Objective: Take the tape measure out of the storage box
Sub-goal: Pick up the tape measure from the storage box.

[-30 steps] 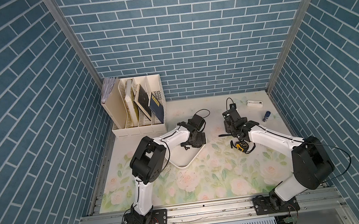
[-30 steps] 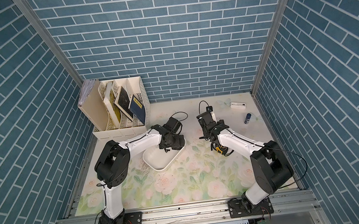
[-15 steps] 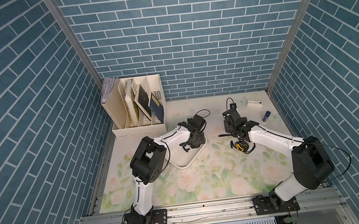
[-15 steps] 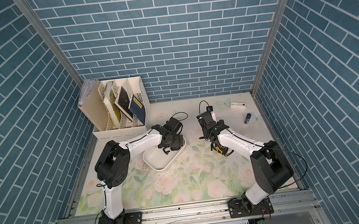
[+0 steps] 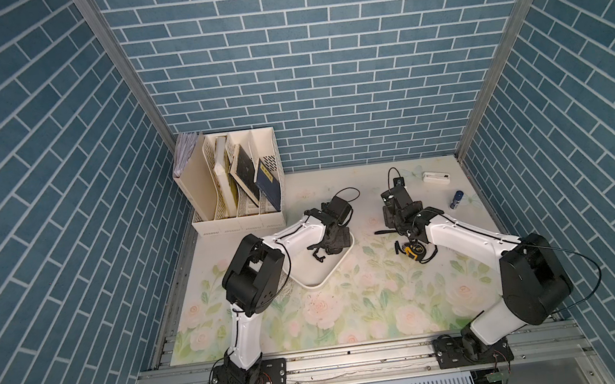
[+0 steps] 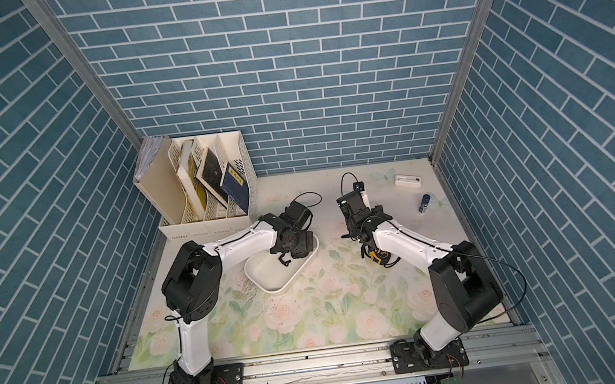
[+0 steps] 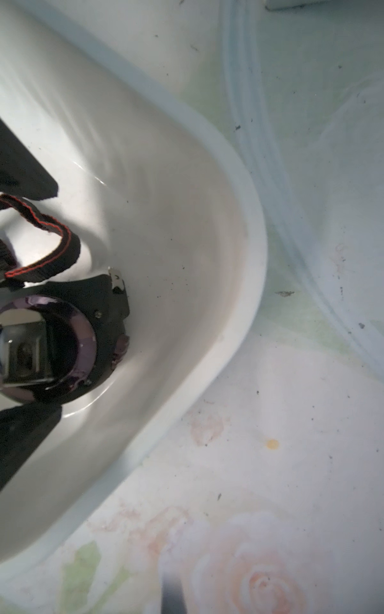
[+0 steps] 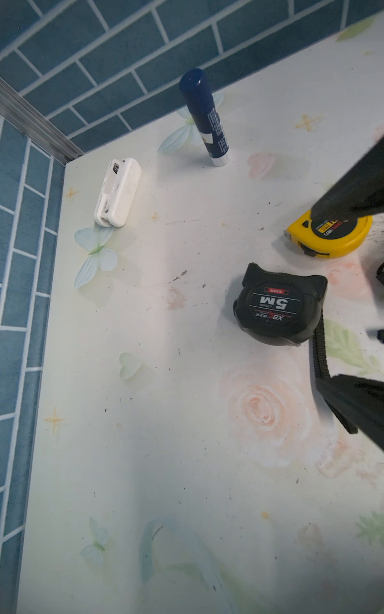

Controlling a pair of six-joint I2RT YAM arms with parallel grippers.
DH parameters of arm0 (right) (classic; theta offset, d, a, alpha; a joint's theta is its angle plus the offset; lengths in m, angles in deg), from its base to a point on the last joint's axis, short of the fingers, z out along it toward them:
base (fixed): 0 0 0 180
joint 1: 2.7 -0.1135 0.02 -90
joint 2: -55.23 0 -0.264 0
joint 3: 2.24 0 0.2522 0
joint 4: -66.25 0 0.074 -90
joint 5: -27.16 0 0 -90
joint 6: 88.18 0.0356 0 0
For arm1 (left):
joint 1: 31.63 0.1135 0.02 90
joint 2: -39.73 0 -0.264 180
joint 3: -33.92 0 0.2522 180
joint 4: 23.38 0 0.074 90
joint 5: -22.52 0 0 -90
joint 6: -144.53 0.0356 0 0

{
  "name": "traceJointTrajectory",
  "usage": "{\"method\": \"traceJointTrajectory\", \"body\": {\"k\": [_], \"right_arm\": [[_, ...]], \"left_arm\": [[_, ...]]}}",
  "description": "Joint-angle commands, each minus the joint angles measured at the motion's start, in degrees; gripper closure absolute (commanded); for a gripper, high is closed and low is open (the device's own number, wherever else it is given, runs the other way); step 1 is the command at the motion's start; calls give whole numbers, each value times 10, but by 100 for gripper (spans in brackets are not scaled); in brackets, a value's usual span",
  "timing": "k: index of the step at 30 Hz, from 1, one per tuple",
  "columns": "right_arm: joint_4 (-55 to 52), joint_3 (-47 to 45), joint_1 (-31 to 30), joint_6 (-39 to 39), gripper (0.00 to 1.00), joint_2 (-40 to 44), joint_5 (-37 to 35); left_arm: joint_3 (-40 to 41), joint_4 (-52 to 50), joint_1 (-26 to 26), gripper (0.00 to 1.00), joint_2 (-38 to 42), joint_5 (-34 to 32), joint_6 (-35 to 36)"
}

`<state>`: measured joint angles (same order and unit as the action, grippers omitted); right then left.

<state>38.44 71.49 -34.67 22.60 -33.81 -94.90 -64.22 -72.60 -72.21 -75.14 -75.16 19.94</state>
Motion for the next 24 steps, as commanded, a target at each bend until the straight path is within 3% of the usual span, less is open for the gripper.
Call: {"method": "traceJointTrajectory", "body": {"k": [1,24], "right_arm": [[9,2,2,13,24,-4,2],[10,-2,2,14,25,-3,4]], "left_arm": [[8,0,-5,0,23,18,14],[-10,-3,-6,0,-35,18,25]]}}
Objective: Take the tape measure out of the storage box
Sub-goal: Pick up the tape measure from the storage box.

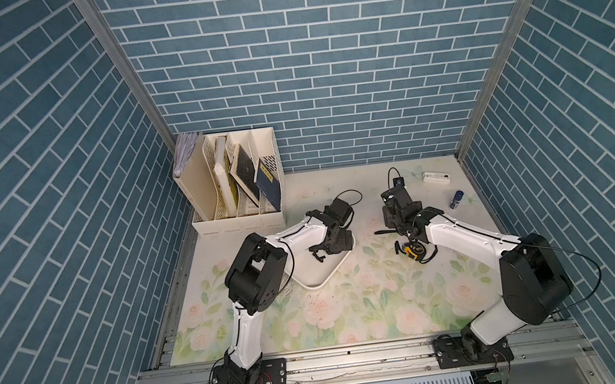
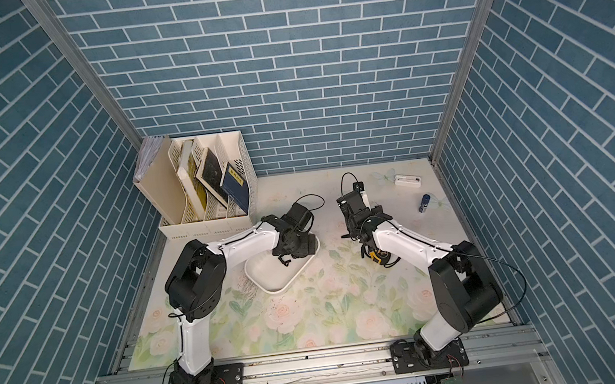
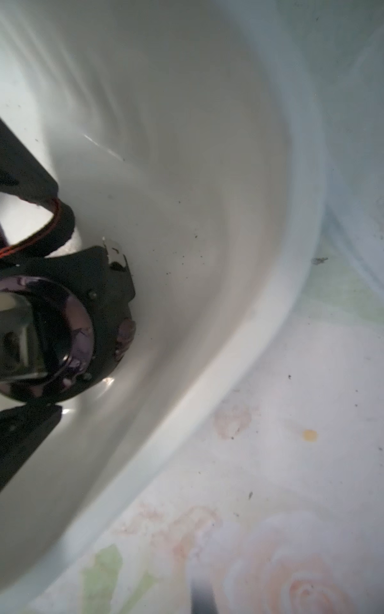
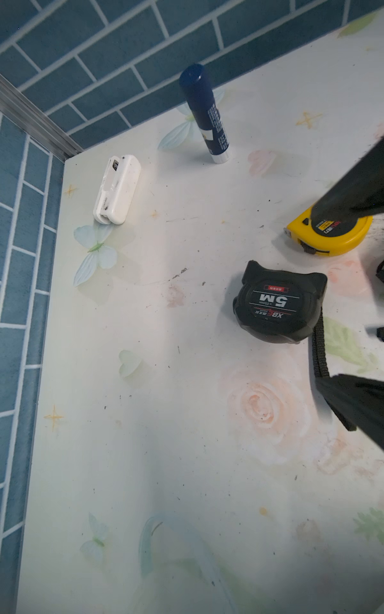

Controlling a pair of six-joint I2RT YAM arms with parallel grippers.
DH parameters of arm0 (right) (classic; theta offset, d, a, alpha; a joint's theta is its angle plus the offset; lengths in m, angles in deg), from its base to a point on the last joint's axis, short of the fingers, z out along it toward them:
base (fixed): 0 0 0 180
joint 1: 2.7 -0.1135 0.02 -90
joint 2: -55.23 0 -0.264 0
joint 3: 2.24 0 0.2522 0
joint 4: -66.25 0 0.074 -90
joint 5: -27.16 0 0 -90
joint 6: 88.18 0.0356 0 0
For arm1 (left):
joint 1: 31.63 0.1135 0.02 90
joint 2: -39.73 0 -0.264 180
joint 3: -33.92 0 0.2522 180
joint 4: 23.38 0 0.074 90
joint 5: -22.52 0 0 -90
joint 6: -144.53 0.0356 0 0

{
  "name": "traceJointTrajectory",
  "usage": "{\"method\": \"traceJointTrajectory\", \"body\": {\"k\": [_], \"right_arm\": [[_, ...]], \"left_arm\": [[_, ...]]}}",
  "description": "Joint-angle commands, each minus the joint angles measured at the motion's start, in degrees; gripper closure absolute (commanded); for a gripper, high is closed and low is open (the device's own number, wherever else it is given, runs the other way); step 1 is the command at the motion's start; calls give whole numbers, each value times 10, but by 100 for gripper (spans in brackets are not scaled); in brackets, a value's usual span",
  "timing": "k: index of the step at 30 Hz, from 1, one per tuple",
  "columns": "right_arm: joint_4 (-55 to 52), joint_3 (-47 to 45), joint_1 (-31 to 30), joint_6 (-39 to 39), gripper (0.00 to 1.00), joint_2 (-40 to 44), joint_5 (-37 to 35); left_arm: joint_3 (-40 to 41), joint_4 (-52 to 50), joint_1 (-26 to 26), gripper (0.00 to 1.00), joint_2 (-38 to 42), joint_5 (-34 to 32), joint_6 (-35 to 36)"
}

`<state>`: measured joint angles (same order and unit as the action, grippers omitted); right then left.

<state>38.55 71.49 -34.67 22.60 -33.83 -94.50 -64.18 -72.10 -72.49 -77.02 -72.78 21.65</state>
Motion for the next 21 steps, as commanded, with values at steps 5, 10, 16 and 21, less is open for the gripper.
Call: {"method": "traceJointTrajectory", "body": {"k": [5,10,16,21], "right_arm": [[10,-2,2,14,25,-5,2],[12,0,2,14,25,-7,3],[12,2,2,14,25,-10,2],[14,4,2,13,25,-10,2]], "left_arm": [[-12,-4,-4,1,-20,-9,7],[-14,-4,-4,18,-22,-8,7],[-16,-9,-4,47,-20,-16,4],[-21,-15,-4,58,-23,-18,4]]}}
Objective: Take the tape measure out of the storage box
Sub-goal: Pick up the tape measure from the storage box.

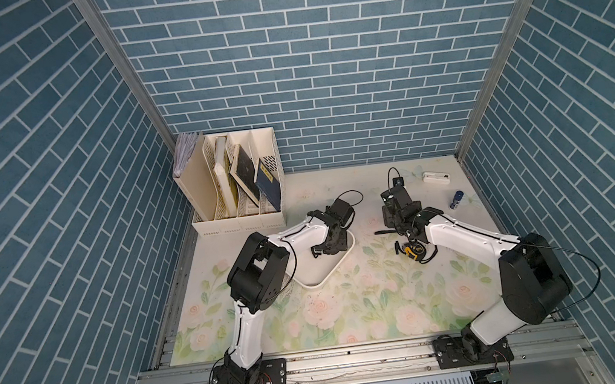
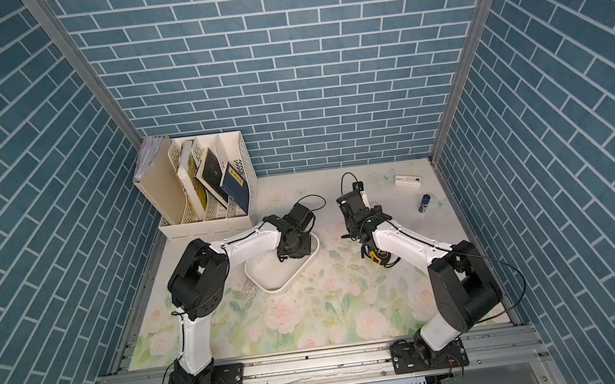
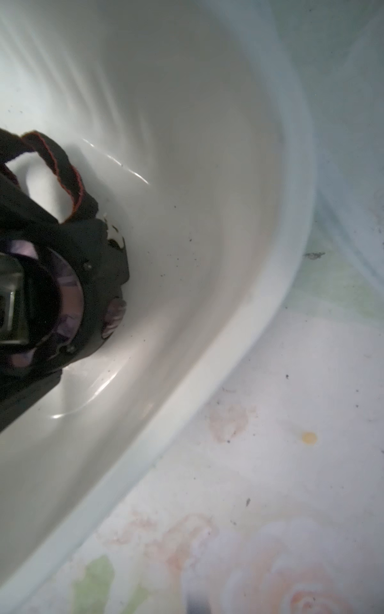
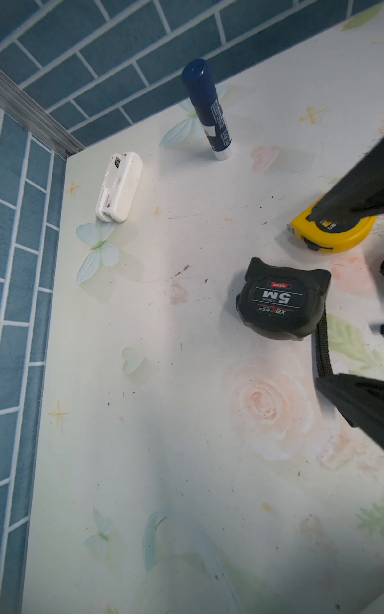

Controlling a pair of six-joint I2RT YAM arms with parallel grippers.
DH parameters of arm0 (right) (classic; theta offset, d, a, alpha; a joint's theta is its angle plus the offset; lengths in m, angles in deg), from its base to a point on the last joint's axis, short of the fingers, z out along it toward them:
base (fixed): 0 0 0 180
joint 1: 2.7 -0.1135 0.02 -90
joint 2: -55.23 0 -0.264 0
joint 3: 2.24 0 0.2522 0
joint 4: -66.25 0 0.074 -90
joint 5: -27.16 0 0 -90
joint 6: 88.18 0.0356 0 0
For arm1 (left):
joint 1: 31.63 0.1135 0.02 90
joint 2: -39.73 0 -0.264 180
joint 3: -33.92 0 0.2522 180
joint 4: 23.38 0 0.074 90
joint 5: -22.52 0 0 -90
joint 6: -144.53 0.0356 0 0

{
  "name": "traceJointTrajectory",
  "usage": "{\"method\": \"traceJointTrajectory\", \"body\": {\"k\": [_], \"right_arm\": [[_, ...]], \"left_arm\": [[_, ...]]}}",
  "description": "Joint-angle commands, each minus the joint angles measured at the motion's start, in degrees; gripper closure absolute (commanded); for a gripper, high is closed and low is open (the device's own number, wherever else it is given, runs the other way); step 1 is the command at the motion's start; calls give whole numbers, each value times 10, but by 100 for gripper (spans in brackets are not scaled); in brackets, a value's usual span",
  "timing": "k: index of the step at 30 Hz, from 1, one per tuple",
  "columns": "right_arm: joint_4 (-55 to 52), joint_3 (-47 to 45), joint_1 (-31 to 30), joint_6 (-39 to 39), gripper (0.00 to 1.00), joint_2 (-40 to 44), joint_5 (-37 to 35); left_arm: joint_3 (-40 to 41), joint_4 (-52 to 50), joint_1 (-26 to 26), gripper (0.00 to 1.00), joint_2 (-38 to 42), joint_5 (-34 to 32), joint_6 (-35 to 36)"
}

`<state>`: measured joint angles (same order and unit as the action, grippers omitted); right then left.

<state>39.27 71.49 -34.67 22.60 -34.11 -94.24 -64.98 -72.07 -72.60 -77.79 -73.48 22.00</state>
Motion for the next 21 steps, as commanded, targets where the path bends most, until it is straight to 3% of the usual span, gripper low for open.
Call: {"method": "traceJointTrajectory", "body": {"k": [1,9,21], "right_arm": [[6,5,2,13,25,-8,1],[18,1,2,4,26,2,10],[61,-35,2,2,26,50,34]], "left_arm": [[-13,-16,-3,62,-16,-12,0],[-31,-38,0,100,5,-22,0],[-99,-90,6,100,136,-25,-11]]}}
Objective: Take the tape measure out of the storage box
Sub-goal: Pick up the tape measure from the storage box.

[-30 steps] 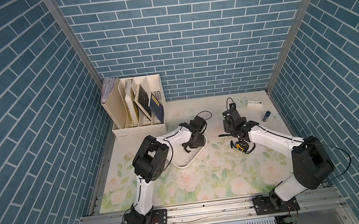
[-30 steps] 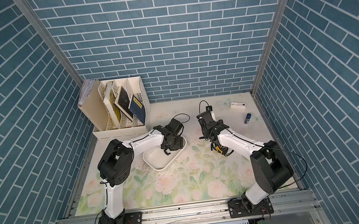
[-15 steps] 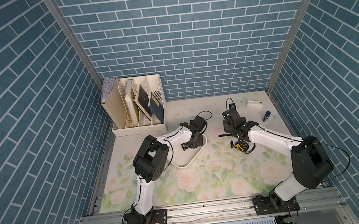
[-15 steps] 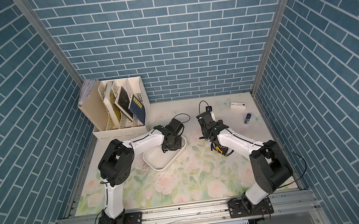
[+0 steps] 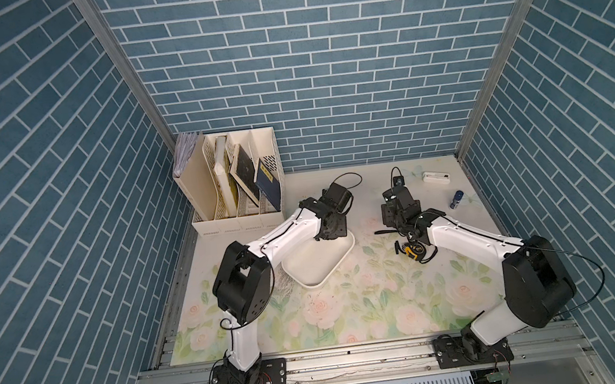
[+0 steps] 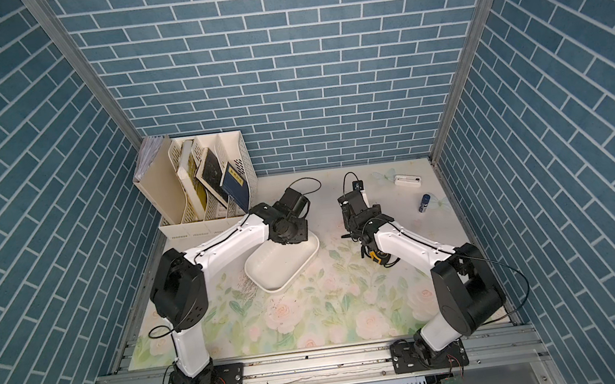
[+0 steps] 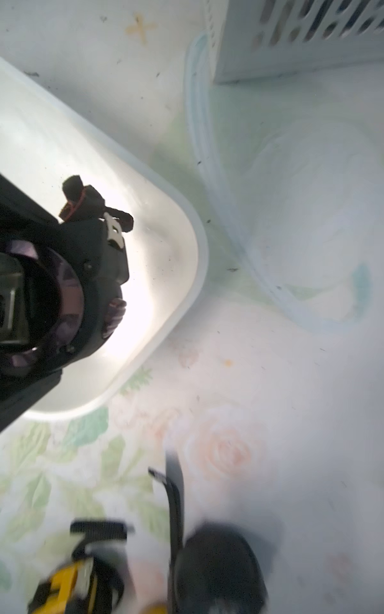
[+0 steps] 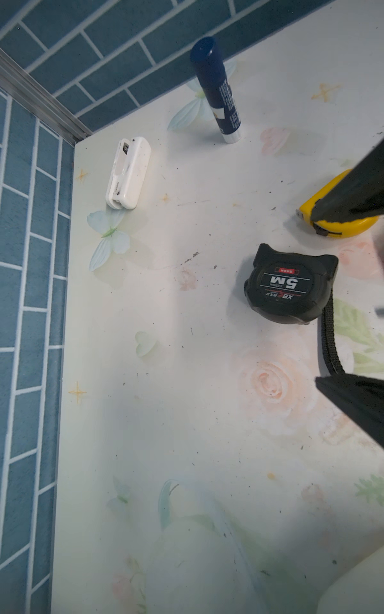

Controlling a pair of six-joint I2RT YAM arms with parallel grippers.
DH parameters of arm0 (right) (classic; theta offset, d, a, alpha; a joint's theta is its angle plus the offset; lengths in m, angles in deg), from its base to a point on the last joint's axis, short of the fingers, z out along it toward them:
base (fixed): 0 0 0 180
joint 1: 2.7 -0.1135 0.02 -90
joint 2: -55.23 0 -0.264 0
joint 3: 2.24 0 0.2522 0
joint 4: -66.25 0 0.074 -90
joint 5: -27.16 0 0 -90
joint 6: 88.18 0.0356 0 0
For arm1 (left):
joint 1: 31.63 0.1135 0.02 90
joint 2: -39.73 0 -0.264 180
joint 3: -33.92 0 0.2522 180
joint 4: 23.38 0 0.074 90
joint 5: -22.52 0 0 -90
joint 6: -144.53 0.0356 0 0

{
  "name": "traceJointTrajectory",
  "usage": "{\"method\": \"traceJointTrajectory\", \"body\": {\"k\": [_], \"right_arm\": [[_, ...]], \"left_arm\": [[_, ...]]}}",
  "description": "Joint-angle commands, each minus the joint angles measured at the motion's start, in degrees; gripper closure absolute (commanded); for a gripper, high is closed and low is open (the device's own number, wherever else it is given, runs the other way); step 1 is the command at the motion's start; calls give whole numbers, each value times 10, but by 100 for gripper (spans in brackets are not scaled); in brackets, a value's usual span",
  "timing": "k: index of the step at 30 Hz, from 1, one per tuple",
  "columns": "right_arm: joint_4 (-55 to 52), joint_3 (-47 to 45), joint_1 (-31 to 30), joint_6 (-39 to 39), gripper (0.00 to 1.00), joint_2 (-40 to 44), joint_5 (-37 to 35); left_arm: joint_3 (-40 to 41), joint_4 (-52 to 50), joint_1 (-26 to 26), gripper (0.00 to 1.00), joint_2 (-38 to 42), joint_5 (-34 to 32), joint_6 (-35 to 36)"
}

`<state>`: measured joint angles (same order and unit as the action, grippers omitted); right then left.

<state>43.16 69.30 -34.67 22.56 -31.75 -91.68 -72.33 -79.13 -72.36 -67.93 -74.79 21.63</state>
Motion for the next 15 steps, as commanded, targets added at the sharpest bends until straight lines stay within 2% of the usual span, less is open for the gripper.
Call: {"method": "traceJointTrajectory", "body": {"k": [1,3,6,12,15], "right_arm": [[29,-19,2,3,26,35,11],[49,-39,2,3,26,60,15],[105,-93,2,1,27,124,31],[255,-230,2,-8,27,270,134],[320,-270,2,-1,27,302,226]], "left_arm": [[-31,-23,5,100,47,-11,-7],[-40,-27,11,100,60,-9,-9],[-34,-4,26,100,87,28,-18],[28,151,56,100,133,212,-81],[47,225,55,100,138,277,-116]]}}
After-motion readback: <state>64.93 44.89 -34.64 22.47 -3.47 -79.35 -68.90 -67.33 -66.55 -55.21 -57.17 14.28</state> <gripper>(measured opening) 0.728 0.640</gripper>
